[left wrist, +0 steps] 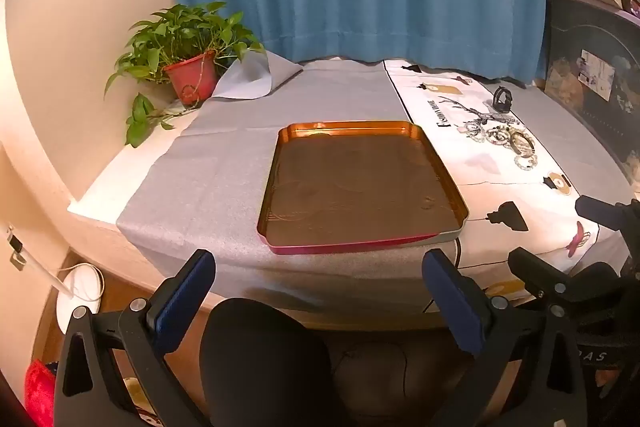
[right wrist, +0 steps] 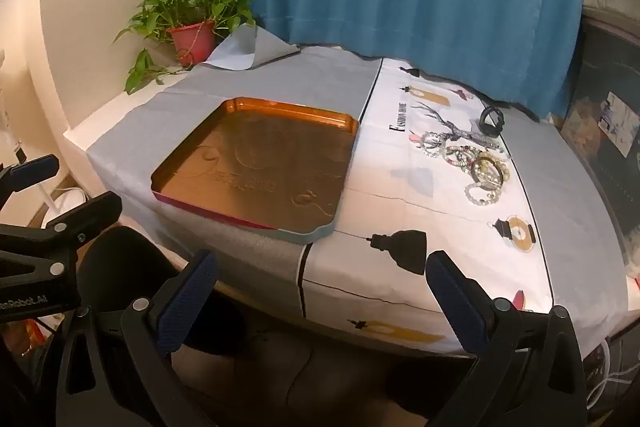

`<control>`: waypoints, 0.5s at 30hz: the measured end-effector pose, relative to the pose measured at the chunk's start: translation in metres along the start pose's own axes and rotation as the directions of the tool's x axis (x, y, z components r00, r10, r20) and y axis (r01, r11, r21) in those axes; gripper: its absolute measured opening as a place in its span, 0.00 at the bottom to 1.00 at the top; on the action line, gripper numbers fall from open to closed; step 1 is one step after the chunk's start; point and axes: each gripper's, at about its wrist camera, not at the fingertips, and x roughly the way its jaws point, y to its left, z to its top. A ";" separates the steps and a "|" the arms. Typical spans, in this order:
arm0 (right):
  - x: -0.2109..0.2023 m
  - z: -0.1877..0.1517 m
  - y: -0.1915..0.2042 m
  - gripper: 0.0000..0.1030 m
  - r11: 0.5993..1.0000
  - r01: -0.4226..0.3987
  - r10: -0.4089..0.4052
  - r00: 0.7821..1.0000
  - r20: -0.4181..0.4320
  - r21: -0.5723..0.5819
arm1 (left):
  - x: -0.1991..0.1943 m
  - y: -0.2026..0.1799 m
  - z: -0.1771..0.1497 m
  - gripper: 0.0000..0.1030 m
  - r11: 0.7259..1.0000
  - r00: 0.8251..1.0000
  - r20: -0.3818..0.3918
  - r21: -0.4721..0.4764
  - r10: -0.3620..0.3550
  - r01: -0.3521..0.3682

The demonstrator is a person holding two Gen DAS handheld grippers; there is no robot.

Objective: Organize jewelry

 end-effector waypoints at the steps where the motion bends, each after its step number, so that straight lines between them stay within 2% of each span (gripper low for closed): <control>1: 0.000 0.000 -0.001 1.00 1.000 0.001 -0.001 1.000 -0.001 0.001 | 0.000 0.001 0.000 0.99 1.000 1.000 0.001 -0.001 0.002 -0.002; 3: -0.002 0.001 -0.005 1.00 1.000 -0.001 0.001 1.000 -0.005 0.007 | 0.000 0.003 0.000 0.99 1.000 1.000 0.000 -0.006 0.000 0.000; 4: -0.005 -0.001 0.002 1.00 0.999 0.027 -0.026 1.000 0.008 -0.030 | 0.000 0.004 0.000 0.99 1.000 1.000 0.000 -0.008 -0.001 0.001; 15: -0.006 -0.003 0.002 1.00 1.000 0.019 -0.019 1.000 0.009 -0.019 | -0.002 -0.007 0.000 0.99 1.000 1.000 -0.003 0.005 0.016 -0.016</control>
